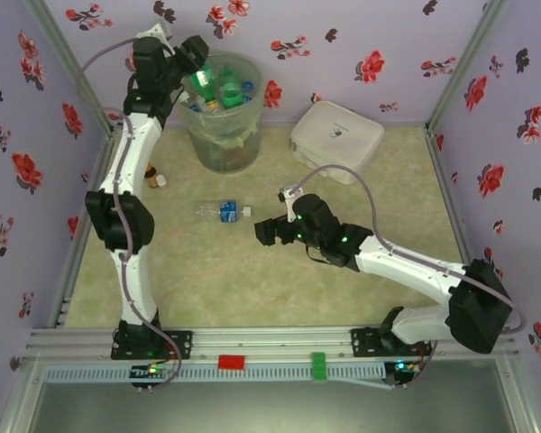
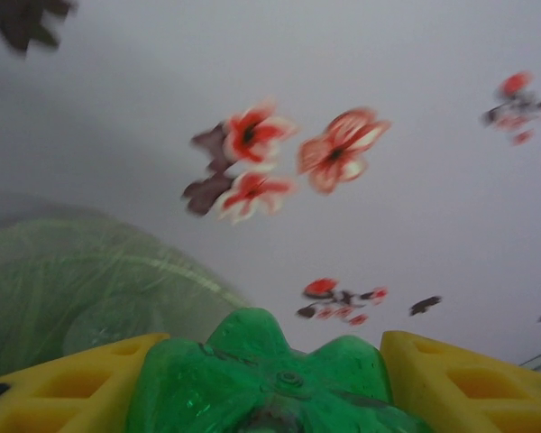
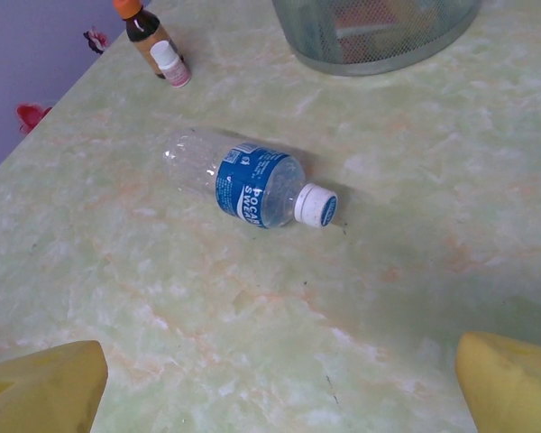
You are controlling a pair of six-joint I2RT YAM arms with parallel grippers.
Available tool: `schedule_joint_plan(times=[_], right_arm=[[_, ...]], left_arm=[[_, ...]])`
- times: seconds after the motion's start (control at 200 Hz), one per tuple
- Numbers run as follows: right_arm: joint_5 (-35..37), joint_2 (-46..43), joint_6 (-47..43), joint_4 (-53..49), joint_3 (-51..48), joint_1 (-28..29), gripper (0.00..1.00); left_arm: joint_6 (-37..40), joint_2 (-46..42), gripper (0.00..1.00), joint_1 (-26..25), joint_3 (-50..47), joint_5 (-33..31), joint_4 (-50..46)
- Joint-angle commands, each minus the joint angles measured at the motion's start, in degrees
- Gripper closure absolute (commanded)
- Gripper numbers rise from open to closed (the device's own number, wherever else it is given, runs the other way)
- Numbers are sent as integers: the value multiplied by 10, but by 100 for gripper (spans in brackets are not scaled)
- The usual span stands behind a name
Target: Put the plastic bottles in the bin
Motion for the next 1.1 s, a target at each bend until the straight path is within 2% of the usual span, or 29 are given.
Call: schedule_joint_plan(times=[0.0,0.055,0.1,0.165,0.18,0.33,0.5,0.635,0.755,1.095], right_arm=[[25,-16,-13,-8,-12,-3,0],[26,-14,-16,-6,-15,-3,0],[26,-9,-19,-4,-14,-3,0],[26,1,-26,0,-12,-3,0],[25,5,-28,0,-11,-3,0],[19,48,-52,2,20,-3,0],[-9,123,-91,23,63,-4,0],[-51,198,-114,25,117,-7,0],[-90,259,-140,21,167,-9,1],[-131,415,-189,-52,322,-14,0]], left_arm=[[-5,19,61,5,33,7,-39],[-5,22,41,6,34,7,-42],[-2,20,30,7,33,7,-44],[0,13,3,8,32,7,-48],[1,11,1,9,31,7,-49],[22,-29,0,15,12,3,-62],[53,-126,0,25,-87,-10,-54],[82,-239,0,28,-235,-50,-17],[76,-331,0,32,-365,-57,16],[-41,-558,0,31,-766,-37,112]])
